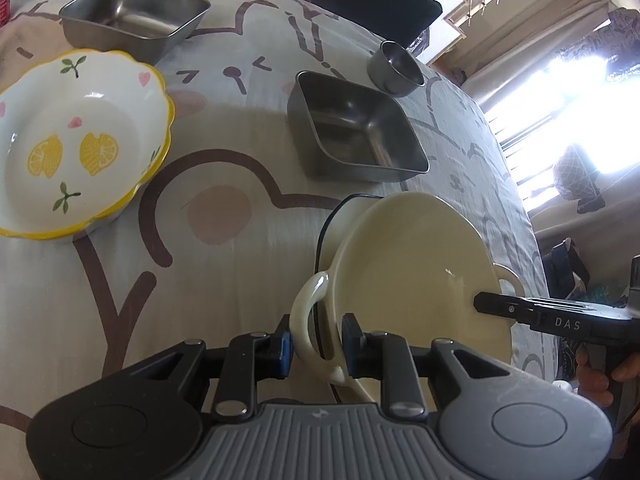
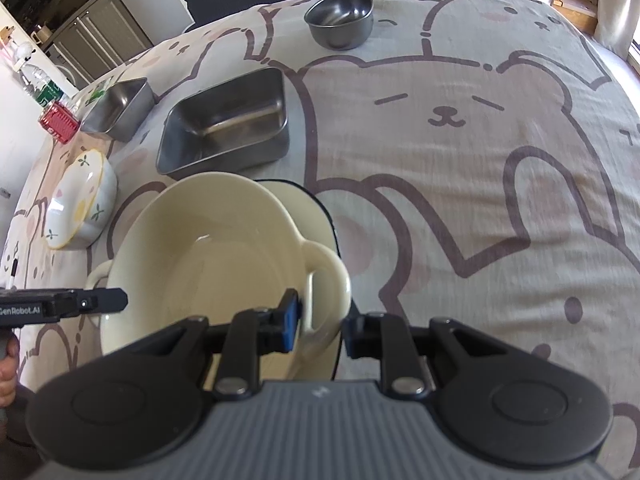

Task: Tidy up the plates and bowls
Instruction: 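Open both tools and release the cream bowl on the plate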

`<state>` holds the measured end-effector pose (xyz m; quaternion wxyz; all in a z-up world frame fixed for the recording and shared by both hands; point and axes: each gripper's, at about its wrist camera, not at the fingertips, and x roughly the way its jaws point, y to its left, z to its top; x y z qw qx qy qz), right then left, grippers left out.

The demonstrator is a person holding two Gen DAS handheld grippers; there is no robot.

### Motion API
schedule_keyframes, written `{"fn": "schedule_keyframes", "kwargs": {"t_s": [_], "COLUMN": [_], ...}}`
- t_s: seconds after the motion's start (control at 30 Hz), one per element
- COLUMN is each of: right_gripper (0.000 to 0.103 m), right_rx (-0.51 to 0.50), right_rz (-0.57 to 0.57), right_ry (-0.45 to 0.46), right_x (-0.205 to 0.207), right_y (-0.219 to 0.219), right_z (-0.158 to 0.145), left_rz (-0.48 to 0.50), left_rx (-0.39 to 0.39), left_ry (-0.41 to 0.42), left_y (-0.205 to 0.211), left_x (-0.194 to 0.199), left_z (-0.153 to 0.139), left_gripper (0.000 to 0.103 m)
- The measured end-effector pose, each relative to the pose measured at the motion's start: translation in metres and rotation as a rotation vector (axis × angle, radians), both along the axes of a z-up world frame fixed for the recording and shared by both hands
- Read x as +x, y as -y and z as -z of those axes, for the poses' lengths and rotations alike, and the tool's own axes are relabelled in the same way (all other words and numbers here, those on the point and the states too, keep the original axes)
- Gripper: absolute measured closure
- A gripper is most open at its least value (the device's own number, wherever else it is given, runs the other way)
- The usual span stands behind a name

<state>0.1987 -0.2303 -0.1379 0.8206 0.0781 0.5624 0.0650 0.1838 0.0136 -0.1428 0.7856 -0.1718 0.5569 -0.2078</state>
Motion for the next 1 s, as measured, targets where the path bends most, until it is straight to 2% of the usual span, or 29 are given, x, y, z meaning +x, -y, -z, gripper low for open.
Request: {"fn": "schedule_keyframes", "kwargs": {"t_s": [0.57, 0.7, 1.0], "right_gripper": [0.068, 0.056, 0.056], "right_rx": [-0.055, -0.061, -0.053], "right_rz": [-0.041, -0.037, -0.051], "right_ry": [-0.011, -0.015, -0.013], "right_x": [0.004, 0.005, 0.005], "right_y": [0.002, 0.005, 0.004], "right_z": [0.006, 0.008, 0.008], "left_rz": [0.051, 0.049, 0.061], "left_rx": [0.034, 0.042, 0.080], "left_ry": [0.041, 0.041, 0.066], "left_y": [0.007, 0.007, 0.009], "left_x": [-0.002, -0.002, 0.000], "left_z": [-0.007, -0.008, -0.011], "left_gripper": [0.075, 0.074, 0.073]}}
